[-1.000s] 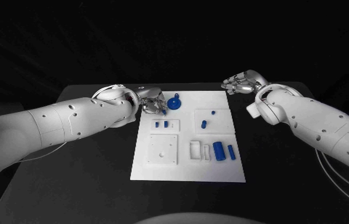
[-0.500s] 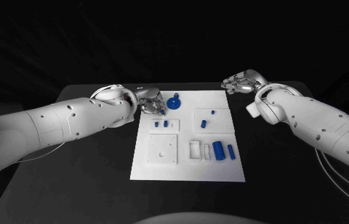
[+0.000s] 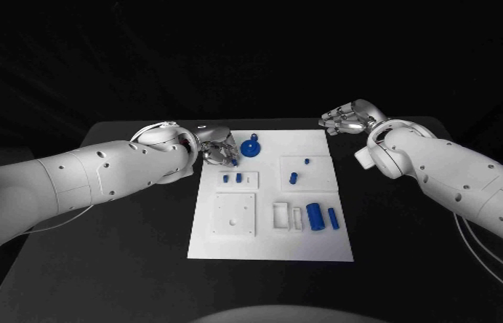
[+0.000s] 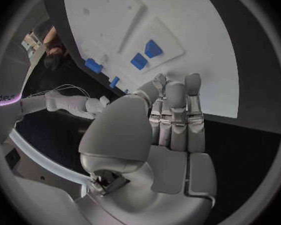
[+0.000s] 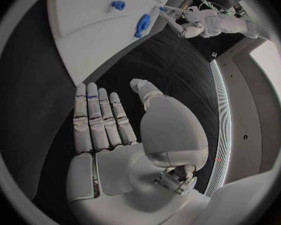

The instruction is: Assemble the parts on the task board

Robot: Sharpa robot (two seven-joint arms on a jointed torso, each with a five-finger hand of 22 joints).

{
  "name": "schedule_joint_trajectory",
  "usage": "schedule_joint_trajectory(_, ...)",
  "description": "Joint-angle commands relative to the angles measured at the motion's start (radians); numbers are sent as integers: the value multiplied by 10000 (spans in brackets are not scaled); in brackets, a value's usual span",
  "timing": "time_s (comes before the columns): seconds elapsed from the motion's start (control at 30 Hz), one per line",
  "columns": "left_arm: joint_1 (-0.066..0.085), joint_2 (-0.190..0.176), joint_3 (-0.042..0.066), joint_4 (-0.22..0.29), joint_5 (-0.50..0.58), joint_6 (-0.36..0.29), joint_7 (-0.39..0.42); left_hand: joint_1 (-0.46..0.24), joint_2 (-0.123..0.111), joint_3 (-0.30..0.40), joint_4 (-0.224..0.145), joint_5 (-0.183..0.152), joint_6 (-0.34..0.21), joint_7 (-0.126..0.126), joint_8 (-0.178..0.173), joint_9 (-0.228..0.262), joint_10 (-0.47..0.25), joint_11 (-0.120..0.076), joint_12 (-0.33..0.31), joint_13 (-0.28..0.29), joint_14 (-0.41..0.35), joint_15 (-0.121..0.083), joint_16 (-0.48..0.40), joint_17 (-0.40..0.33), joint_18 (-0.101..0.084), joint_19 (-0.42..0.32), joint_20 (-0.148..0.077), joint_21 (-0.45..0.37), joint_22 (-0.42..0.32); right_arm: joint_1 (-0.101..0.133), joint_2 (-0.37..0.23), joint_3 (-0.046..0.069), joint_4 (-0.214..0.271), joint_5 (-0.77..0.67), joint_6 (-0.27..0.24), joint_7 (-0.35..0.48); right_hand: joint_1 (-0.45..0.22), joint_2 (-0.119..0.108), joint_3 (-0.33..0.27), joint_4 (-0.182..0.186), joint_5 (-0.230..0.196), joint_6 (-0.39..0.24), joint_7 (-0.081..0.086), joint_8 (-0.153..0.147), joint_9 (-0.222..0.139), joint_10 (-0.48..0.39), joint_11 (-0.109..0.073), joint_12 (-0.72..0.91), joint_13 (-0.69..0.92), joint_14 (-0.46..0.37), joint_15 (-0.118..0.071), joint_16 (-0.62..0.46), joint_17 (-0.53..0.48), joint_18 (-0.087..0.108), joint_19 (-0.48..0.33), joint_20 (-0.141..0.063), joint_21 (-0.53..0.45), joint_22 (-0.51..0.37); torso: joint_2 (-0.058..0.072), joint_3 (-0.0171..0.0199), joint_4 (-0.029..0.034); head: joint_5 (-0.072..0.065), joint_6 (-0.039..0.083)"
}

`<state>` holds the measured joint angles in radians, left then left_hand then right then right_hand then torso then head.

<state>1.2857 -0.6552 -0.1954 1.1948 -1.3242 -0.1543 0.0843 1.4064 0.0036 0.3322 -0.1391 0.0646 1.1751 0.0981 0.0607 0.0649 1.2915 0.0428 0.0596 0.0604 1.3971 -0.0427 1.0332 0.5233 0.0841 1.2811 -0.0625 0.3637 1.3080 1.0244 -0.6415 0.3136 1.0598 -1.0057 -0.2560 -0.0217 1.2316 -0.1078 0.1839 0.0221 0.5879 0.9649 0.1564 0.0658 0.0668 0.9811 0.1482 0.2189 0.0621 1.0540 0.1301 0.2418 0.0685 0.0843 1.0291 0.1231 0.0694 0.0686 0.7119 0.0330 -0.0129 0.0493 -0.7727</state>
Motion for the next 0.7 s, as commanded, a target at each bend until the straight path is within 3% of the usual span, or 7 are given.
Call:
schedule_joint_trajectory(0.03,-13,22,0,19,-28,176,10,6,-79,-31,24,-7,29,2,20,16,-6,-21,-9,-3,-49,-40,-20,-19,189,-49,-20,27,185,-2,3,2,5,-17,127,82,-65,51,-30,-23,25,16,74,-26,-11,-22,2,-47,-13,-48,-7,-24,-15,-62,-26,-6,-5,-11,2,0,-3,-1,-4)
schedule_joint_trajectory(0.43,-51,66,-23,-38,-26,222,-15,11,-69,-45,28,-15,17,4,21,16,-25,-16,-9,-3,-50,-40,-23,-23,187,-46,-21,20,182,-2,7,2,-7,-17,134,83,-65,51,-30,-23,25,16,74,-26,-11,-22,2,-47,-13,-48,-7,-24,-15,-62,-26,-6,-5,-11,-1,-2,-3,-8,-27)
schedule_joint_trajectory(0.7,-72,119,-94,-51,-26,203,-5,11,-69,-45,28,-15,17,4,21,16,-25,-16,-9,-3,-50,-40,-23,-23,187,-46,-21,20,182,-3,17,2,-16,-17,149,88,-65,51,-30,-23,25,16,74,-26,-11,-22,2,-47,-13,-48,-7,-24,-15,-62,-26,-6,-5,-11,1,0,-6,-2,-37)
